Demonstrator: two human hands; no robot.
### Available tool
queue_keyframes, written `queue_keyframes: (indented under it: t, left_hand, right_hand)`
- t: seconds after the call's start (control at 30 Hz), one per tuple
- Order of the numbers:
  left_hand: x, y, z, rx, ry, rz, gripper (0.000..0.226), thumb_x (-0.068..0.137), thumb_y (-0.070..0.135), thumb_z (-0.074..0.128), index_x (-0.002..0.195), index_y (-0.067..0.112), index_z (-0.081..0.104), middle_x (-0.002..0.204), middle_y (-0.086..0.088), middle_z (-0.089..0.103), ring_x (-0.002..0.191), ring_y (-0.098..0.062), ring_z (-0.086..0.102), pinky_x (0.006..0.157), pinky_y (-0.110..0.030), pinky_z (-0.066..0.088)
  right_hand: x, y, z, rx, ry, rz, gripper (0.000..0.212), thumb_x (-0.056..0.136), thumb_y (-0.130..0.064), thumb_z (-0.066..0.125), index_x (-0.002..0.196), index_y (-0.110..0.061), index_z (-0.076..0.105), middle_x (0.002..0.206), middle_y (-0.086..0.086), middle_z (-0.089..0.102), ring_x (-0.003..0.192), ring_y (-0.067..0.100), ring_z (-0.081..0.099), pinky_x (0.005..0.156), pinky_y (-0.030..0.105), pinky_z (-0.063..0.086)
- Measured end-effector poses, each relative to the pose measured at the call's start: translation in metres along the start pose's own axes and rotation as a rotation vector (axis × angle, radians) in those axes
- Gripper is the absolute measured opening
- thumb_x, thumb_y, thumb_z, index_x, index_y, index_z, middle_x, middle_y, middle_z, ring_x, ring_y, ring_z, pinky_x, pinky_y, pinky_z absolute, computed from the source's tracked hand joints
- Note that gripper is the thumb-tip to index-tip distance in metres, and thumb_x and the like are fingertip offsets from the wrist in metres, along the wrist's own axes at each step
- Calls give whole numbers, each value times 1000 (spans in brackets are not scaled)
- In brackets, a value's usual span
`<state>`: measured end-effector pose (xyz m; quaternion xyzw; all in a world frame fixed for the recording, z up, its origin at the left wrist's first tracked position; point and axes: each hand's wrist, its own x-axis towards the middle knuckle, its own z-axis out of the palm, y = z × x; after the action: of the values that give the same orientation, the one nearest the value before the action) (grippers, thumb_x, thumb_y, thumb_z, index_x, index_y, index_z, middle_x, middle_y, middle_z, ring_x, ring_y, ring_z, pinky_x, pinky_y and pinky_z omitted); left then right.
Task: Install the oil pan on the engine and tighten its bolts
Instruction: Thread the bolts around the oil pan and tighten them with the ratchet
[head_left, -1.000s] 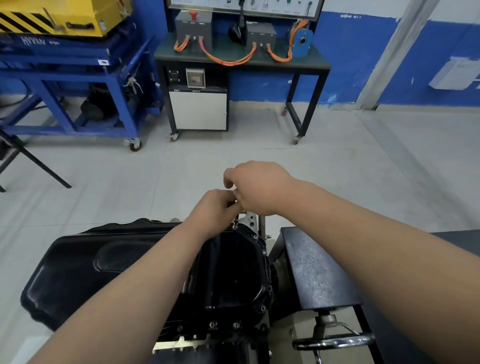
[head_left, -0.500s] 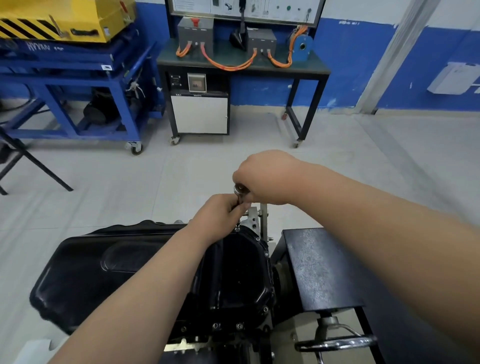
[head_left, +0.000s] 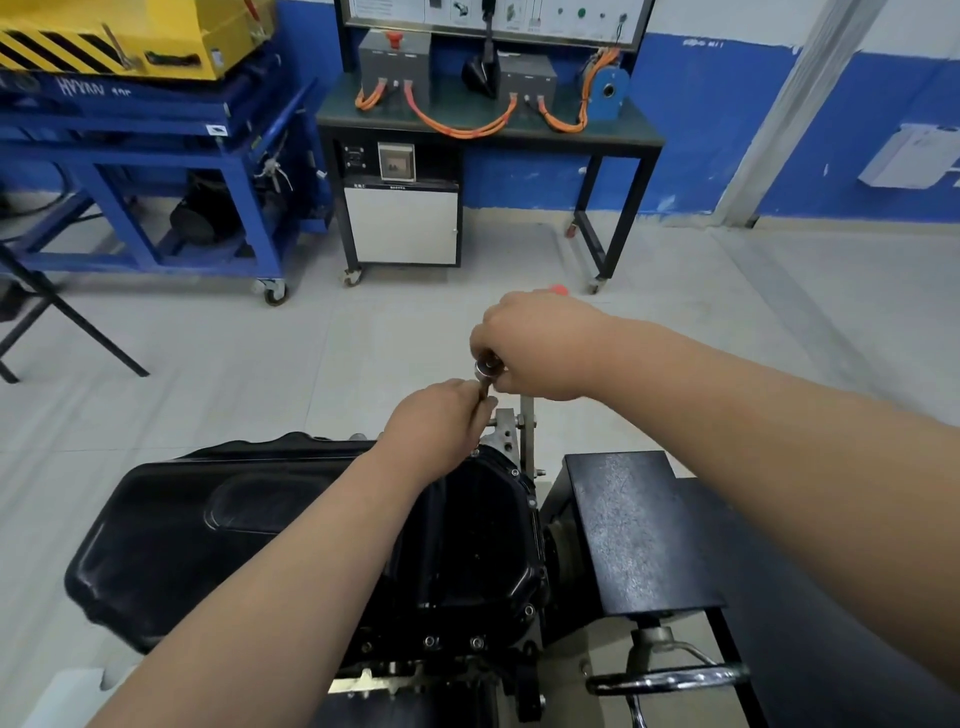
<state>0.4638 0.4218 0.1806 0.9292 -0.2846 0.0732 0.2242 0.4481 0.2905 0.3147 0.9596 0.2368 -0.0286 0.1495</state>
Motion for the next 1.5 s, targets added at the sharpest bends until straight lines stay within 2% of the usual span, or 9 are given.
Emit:
queue_keyframes:
  t: [0.17,0.37,0.57,0.77,1.0,1.1,1.23,1.37,1.5]
  left_hand:
    - [4,8,-2,125,-15,-86,6,85,21,48,84,16,52,54,6,39,55,-27,50,49,-28,34]
    - [1,3,2,70,-13,10,28,98,34,35,86,13,49,87,-9,62,76,-32,58,56,-32,28]
    - [6,8,1,87,-30,-105,23,92,28,38,91,11,53,81,-10,61,72,-32,57,55,-31,31]
    - [6,6,6,139,-10,-53,26,93,31,38,83,12,52,85,-7,60,74,-31,58,55,-30,28]
    - [6,9,6,175,6,-97,23,93,31,40,92,12,53,81,-8,63,63,-32,56,51,-29,30]
    - [5,9,10,348,17,-17,34,96,35,30,105,16,56,83,-4,60,62,-29,54,47,-29,24]
    - [5,7,9,257,9,-16,30,94,36,37,91,14,57,83,-6,61,68,-32,60,50,-30,28]
    - [4,5,5,224,32,-71,36,92,43,37,83,14,58,64,-3,52,55,-28,47,47,-26,25]
    - [4,9,4,264,-61,-46,15,87,18,44,93,12,56,65,-4,52,56,-30,51,49,-27,29]
  right_hand:
    - [4,-16,8,146,-38,386,49,90,-58,38,60,-19,40,63,-1,38,56,19,40,51,26,28]
    - [0,4,-5,15,-45,-14,21,91,-33,45,99,-19,59,97,2,56,94,25,52,80,38,41]
    - [3,-14,7,83,-88,390,38,93,-43,40,64,-18,42,65,0,37,59,19,40,51,27,25]
    - [1,8,-1,116,-71,39,19,88,-35,50,93,-19,60,94,0,55,86,25,56,70,38,49]
    - [1,-12,12,163,-72,379,44,88,-54,45,63,-18,44,64,-1,40,53,15,36,48,24,24]
    - [-3,-4,6,127,-73,160,34,86,-45,51,65,-18,51,66,0,48,59,19,49,47,25,31]
    - [-5,8,2,94,-81,-68,20,87,-28,51,103,-21,60,103,0,53,95,24,54,77,41,48]
    - [-3,-8,9,45,-1,145,38,88,-50,45,65,-20,50,73,1,51,59,20,48,53,28,35]
    - [-1,-19,12,138,-62,325,47,89,-55,43,62,-17,43,63,-2,39,55,18,41,49,25,26]
